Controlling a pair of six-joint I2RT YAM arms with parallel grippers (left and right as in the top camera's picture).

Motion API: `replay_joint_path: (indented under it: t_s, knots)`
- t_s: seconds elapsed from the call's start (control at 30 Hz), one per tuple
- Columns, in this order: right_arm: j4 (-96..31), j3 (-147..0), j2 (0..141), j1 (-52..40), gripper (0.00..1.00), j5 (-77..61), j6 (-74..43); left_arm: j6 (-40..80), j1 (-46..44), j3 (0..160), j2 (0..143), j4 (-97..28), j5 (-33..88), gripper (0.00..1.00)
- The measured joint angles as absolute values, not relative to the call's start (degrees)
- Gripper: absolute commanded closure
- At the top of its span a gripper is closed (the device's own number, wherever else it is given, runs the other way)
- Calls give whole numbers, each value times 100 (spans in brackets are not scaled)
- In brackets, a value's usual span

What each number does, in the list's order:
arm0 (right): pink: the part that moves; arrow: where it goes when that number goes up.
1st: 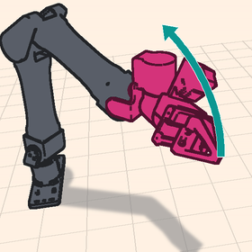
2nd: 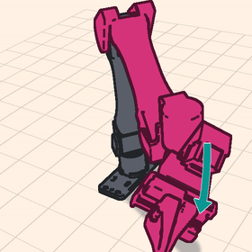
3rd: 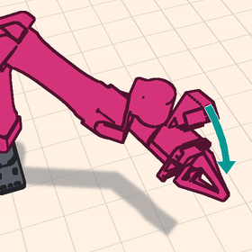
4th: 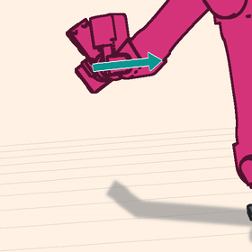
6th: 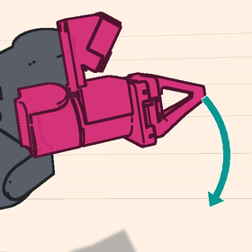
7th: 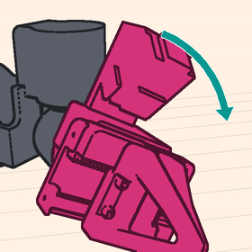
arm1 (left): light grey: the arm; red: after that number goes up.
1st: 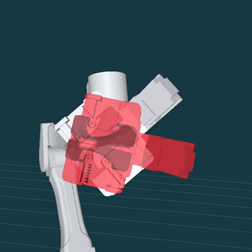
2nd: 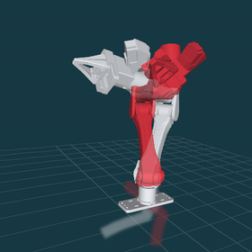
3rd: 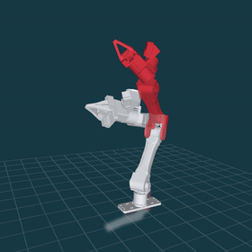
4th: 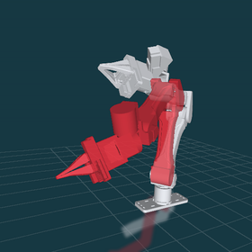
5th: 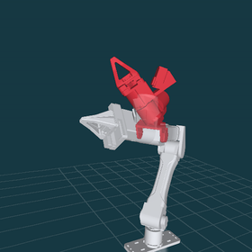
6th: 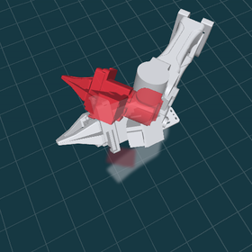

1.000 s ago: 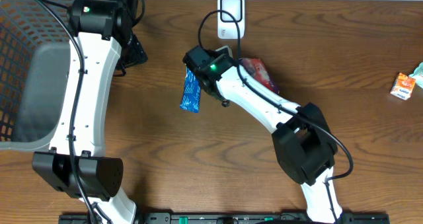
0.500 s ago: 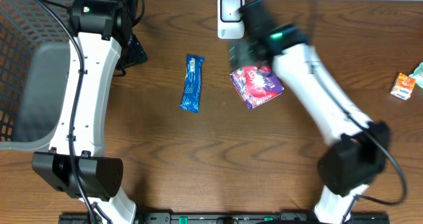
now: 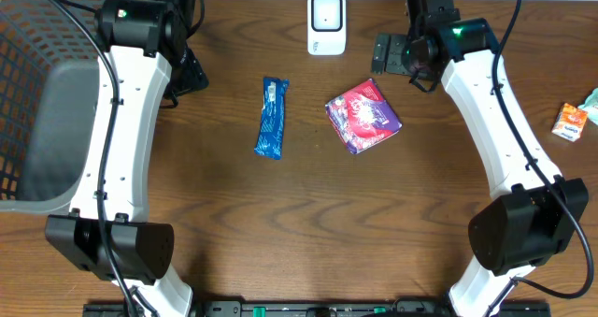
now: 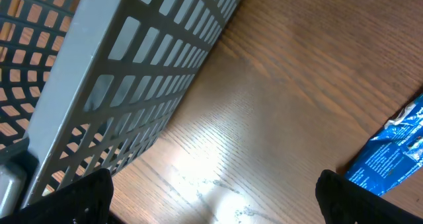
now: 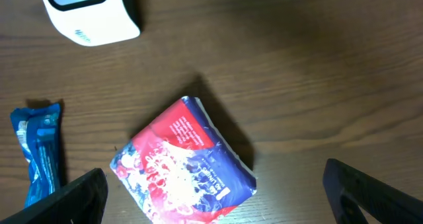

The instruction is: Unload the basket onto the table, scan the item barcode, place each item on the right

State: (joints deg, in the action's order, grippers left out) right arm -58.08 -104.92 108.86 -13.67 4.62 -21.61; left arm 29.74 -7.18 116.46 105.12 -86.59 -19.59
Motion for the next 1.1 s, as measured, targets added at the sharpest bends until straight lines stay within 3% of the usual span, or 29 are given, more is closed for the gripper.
replay_joint_path:
  t_s: [0.37, 0.83, 0.87, 0.93, 1.0, 1.03, 1.1]
  knots:
    - [-5485, -10197, 11085, -1358, 1, 167, -928, 2974, -718, 11646, 10512, -8656, -1959, 2]
    - [-5518, -9891, 12842, -167, 1, -3330, 687, 2974, -718, 11646, 10512, -8656, -1959, 2]
    - [-5610, -9891, 12881, -99, 10, -3514, 744, 2974, -718, 11646, 10512, -8659, -1959, 2]
    - [-5688, -9891, 12954, -30, 52, -3736, 808, 2974, -718, 11646, 10512, -8659, -1959, 2]
    - [-5723, -9891, 13032, -14, 81, -3885, 880, 2974, -718, 11646, 10512, -8656, -1959, 2]
    - [-5723, -9891, 13067, -16, 89, -3946, 893, 2974, -718, 11646, 10512, -8659, -1959, 2]
    - [-5728, -9876, 13102, -32, 96, -4049, 919, 2974, -718, 11646, 10512, -8659, -1957, 2]
